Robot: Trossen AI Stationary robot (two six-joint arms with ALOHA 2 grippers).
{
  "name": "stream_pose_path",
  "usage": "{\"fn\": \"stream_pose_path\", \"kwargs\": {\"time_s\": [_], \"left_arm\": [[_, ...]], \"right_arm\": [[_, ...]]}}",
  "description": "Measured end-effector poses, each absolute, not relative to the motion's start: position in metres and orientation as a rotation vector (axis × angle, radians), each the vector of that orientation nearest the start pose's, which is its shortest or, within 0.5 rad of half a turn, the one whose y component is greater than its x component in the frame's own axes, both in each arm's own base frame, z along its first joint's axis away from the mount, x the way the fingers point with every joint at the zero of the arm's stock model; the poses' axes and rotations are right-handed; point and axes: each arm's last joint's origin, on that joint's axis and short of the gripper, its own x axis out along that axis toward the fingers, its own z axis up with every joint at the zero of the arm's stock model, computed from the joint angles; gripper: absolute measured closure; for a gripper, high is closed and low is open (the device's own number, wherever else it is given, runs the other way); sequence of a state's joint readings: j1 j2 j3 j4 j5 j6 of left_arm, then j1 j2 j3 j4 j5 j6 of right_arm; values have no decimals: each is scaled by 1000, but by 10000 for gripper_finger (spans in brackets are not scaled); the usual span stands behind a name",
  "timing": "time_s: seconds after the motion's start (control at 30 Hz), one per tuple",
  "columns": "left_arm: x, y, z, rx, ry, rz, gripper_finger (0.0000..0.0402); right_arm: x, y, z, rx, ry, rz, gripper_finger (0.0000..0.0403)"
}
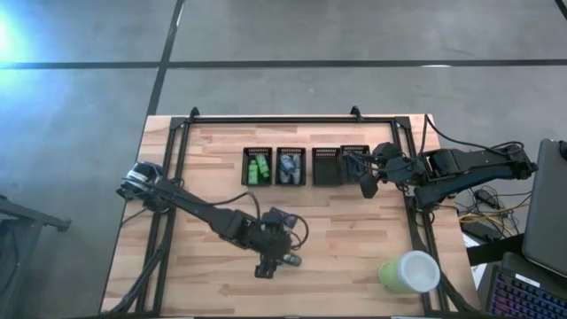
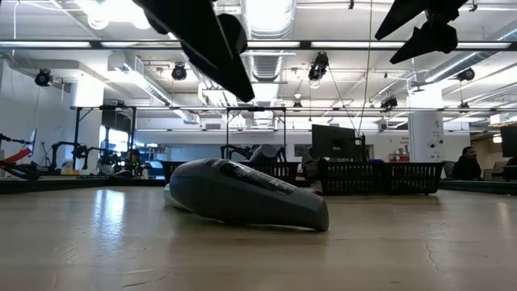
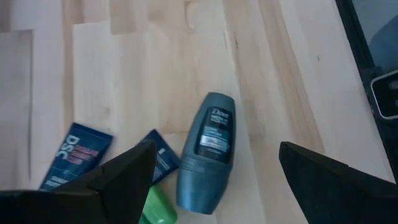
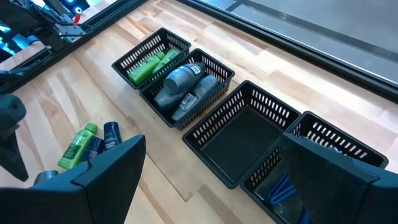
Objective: Pick & Place Travel size toiletries
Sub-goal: Put the roll-on into the center left black basket
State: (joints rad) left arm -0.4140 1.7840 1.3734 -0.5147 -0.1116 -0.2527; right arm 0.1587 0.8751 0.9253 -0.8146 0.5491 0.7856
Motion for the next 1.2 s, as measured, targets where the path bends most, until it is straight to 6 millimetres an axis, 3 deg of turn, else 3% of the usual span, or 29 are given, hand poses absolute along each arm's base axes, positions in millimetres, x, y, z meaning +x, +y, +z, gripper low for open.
{"fn": "stream_pose_path", "kwargs": {"time_s": [0.27,0.73,1.2], "left_arm": [[348,-161,214,21,927,-192,58],[359,-169,168,135,1001,-227,58],[361,-170,160,122,980,-239,58]], "right_arm": [[160,10,314,475,528,-623,39],[160,10,314,475,529,-623,39],[160,10,314,475,530,-624,39]]}}
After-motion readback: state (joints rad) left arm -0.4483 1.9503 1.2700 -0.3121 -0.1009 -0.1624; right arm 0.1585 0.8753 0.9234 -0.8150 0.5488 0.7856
